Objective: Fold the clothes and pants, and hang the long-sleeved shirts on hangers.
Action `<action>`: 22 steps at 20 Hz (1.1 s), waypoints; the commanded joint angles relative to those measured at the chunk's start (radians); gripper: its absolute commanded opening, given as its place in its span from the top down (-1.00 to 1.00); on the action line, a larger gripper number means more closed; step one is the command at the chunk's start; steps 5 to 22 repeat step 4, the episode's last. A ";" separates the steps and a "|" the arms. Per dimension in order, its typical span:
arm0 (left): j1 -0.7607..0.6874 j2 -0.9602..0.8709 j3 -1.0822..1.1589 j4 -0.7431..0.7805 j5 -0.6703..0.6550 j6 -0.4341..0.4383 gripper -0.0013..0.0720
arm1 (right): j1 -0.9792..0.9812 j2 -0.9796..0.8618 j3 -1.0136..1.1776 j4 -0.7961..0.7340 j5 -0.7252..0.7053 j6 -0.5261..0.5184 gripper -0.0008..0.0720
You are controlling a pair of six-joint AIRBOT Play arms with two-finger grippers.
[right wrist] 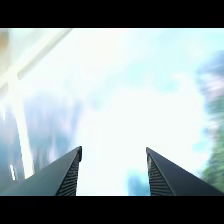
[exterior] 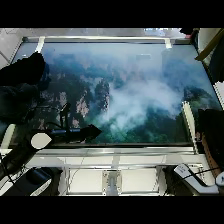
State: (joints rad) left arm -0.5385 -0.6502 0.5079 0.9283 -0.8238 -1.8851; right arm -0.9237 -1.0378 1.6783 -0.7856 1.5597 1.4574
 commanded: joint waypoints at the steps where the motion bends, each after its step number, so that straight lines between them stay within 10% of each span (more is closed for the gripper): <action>1: 0.000 0.000 0.000 -0.002 0.000 0.000 -0.92 | 0.371 0.026 0.001 -0.177 0.118 -0.013 -0.22; 22: 0.000 0.000 0.000 -0.002 0.000 0.000 -0.92 | 0.568 0.026 0.000 -0.260 0.210 -0.012 -0.22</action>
